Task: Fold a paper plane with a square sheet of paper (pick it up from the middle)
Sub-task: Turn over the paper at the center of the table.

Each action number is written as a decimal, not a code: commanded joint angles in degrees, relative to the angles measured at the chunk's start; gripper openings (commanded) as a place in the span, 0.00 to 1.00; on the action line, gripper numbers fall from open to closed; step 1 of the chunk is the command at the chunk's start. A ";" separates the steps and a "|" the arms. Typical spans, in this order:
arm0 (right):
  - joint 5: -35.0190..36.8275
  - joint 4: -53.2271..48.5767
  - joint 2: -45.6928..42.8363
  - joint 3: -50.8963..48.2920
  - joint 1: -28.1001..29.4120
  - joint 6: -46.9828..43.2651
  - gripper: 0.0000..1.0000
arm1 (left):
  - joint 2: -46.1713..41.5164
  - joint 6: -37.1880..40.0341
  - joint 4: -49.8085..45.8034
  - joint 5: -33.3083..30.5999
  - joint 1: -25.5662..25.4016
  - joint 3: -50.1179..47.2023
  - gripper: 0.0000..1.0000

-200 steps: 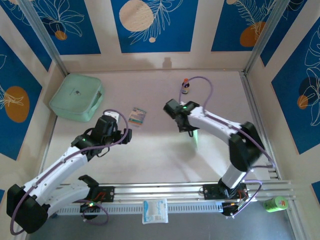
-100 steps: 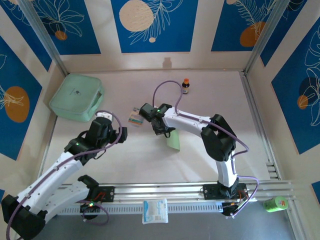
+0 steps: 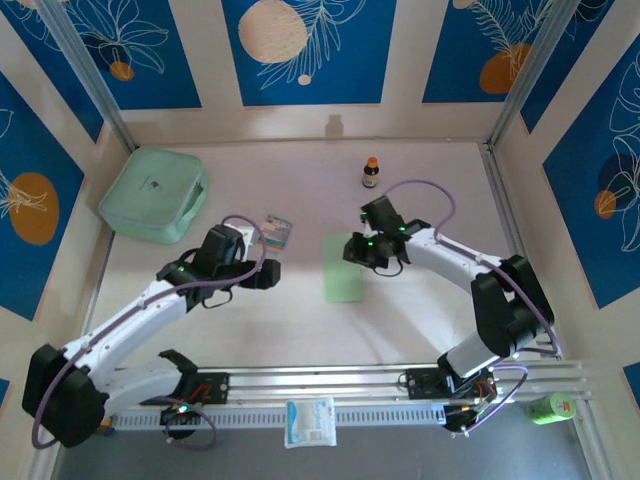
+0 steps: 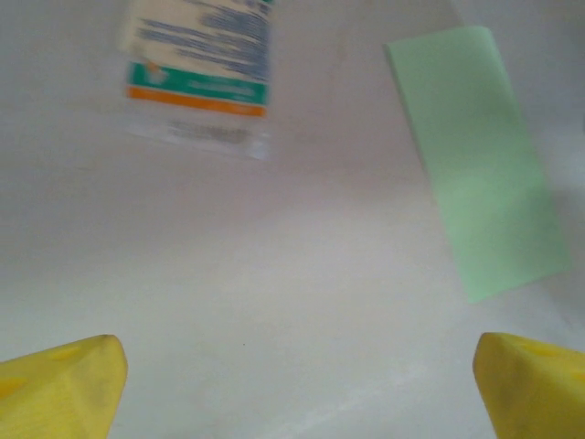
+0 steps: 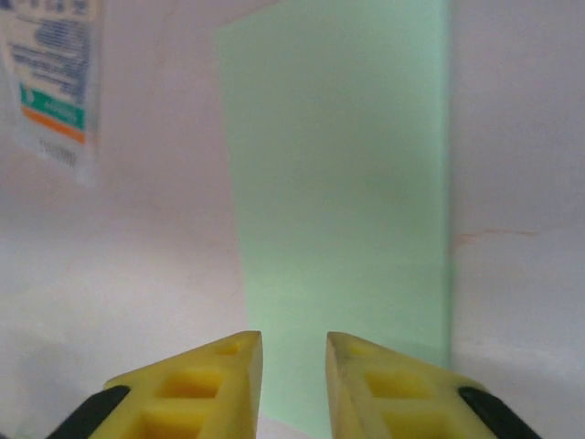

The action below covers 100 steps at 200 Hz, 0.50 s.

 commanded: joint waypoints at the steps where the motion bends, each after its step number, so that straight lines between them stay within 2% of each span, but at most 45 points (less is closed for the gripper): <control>1: -15.20 10.38 -0.39 -5.77 -4.13 2.55 0.18 | 4.21 -3.42 6.78 11.70 0.37 1.31 0.90; 18: -19.58 14.92 1.04 -8.23 -6.54 3.34 0.13 | 8.17 -7.33 11.06 15.16 0.29 1.07 0.85; 35: -20.19 15.21 3.38 -8.18 -7.57 3.24 0.12 | 12.22 -10.39 15.40 18.84 0.02 1.16 0.79; 63: -21.39 14.43 7.72 -7.24 -8.45 2.34 0.09 | 18.43 -12.94 17.69 21.34 -1.08 3.33 0.73; 100: -21.18 14.06 11.28 -8.40 -8.80 3.03 0.08 | 24.93 -15.05 18.87 23.37 -1.63 6.17 0.72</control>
